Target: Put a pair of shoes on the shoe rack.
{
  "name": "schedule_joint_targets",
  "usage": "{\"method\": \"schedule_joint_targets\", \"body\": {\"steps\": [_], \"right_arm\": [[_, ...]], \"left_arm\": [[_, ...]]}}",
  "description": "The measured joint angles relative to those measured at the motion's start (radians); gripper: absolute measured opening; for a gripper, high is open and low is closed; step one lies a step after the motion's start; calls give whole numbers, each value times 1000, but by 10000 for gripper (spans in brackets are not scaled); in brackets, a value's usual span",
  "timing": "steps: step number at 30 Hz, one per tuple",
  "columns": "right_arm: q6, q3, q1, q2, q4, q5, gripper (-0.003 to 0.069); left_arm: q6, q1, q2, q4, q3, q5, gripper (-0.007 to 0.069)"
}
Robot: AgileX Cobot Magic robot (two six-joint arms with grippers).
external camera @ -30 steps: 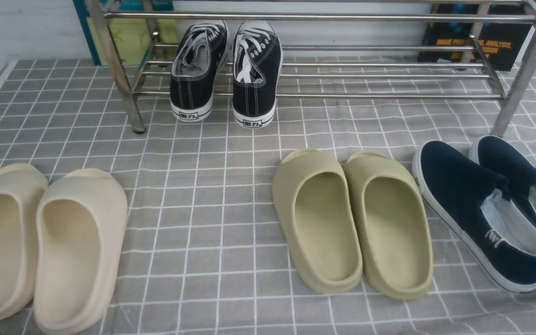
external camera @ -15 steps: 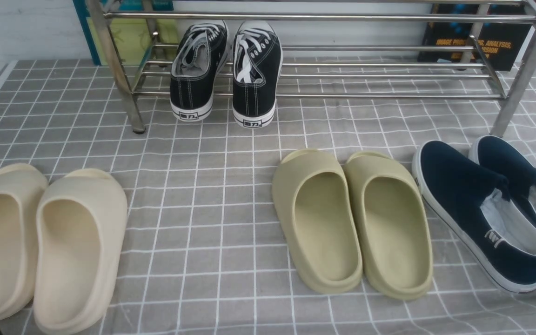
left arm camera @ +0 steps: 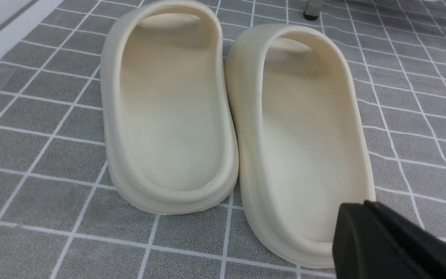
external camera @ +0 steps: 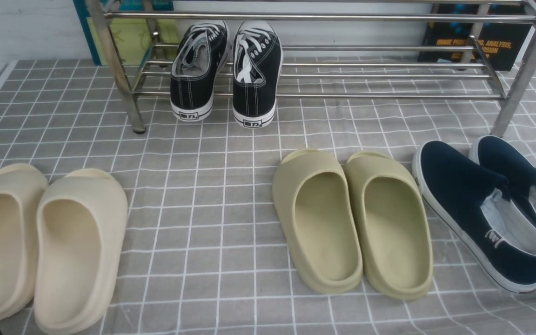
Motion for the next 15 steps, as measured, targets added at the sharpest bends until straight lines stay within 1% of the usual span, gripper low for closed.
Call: {"method": "schedule_joint_targets", "body": {"steps": [15], "right_arm": [[0, 0, 0, 0, 0, 0, 239]], "left_arm": [[0, 0, 0, 0, 0, 7, -13]]}}
